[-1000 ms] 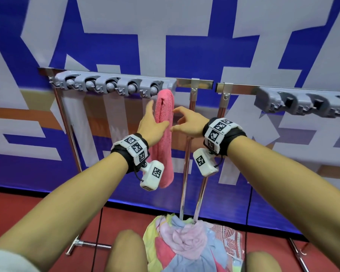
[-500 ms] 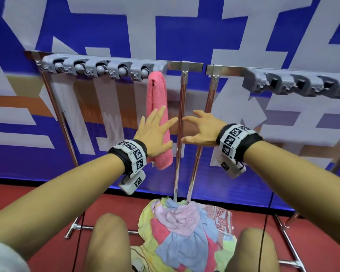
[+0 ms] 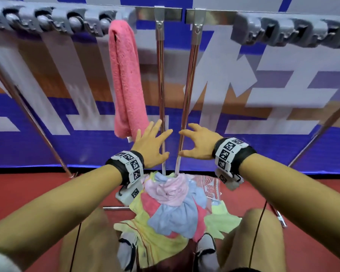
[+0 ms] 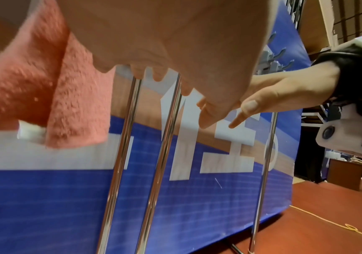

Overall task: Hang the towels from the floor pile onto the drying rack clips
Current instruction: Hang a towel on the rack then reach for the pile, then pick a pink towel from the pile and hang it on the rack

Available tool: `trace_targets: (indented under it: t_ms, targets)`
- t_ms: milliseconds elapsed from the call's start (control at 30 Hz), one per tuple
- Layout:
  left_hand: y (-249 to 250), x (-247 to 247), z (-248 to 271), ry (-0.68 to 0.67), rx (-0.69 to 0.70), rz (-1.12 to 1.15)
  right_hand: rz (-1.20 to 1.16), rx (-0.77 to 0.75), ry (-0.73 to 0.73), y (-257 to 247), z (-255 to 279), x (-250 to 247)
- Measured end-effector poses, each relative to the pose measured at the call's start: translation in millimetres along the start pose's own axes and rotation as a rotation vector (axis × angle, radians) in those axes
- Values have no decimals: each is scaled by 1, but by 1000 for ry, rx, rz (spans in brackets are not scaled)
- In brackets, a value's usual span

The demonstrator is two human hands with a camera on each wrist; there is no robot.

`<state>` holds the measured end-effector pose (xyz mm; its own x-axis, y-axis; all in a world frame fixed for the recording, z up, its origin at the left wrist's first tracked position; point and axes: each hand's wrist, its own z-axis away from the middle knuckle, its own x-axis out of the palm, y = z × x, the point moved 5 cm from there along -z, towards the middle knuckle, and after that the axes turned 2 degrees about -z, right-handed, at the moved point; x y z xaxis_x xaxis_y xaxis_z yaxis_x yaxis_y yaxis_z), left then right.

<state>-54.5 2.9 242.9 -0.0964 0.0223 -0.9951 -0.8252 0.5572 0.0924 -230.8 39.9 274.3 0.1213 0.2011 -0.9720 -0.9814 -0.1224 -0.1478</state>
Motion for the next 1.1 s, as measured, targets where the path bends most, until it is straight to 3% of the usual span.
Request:
trace_targets:
  t_ms: [233, 400, 600, 767, 1000, 1100]
  targets:
    - [-3, 84, -7, -138, -31, 89, -47, 3, -136, 19, -25, 95]
    - [-21, 139, -15, -159, -116, 203, -57, 12, -203, 28, -53, 154]
    - [-45, 191, -21, -48, -183, 427, -109, 9, -296, 38, -85, 243]
    - [-69, 233, -24, -30, -348, 539, -142, 9, -382, 41, -115, 307]
    - [-71, 267, -36, -110, -320, 443, -174, 18, -381, 32, -168, 375]
    - [-72, 277, -36, -134, -343, 527, -95, 32, -324, 34, -189, 398]
